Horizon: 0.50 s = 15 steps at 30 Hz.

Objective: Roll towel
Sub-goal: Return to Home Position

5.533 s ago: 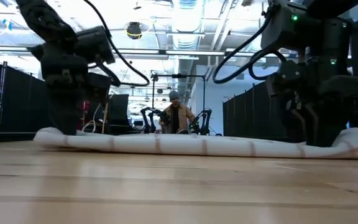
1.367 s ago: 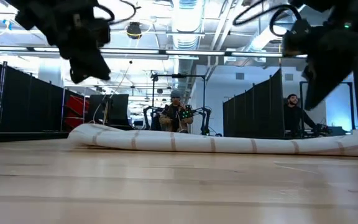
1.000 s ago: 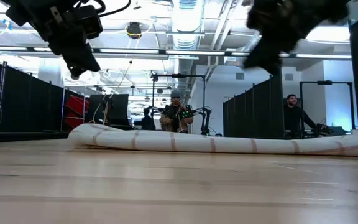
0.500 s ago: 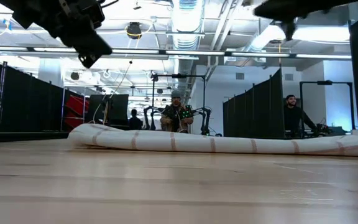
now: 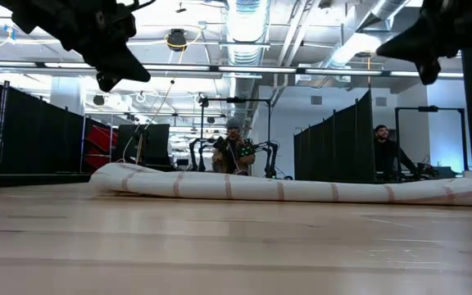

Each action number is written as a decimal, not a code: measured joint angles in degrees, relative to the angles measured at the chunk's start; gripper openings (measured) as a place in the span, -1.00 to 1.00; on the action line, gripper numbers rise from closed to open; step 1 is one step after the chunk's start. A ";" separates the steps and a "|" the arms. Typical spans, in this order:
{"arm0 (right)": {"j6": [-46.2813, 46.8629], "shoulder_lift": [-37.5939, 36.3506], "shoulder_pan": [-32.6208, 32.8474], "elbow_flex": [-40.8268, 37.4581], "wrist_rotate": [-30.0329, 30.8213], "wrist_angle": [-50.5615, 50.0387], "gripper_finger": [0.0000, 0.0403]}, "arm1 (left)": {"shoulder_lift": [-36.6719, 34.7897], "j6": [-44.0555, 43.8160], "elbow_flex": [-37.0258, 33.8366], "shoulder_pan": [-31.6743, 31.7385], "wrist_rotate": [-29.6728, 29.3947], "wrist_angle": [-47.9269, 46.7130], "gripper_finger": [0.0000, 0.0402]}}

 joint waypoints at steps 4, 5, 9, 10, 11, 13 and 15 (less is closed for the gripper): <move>3.72 -1.56 1.08 -1.04 0.01 -2.43 -1.00 | 0.02 -4.82 0.02 -0.58 1.61 -0.05 -1.00; 4.77 -1.61 1.33 -1.04 -0.02 -2.11 -1.00 | 0.02 -4.12 0.01 -0.90 1.92 -0.19 -1.00; 0.54 -1.64 2.84 -1.05 0.11 -1.31 -1.00 | 0.06 -1.09 0.00 -1.83 1.40 -2.13 -1.00; -0.50 -1.62 3.12 -1.23 0.28 -0.29 -1.00 | 0.05 -0.57 0.00 -2.04 1.36 -2.00 -1.00; -1.23 -1.63 3.18 -1.55 0.32 0.85 -1.00 | 0.02 0.17 0.00 -2.32 1.32 -1.91 -1.00; -2.80 -1.82 3.21 -2.62 0.47 3.39 -1.00 | -0.25 2.73 0.00 -2.73 1.28 -2.12 -1.00; -3.79 -2.42 3.77 -3.84 0.38 4.94 -1.00 | -1.02 4.82 0.00 -2.78 1.36 -2.27 -1.00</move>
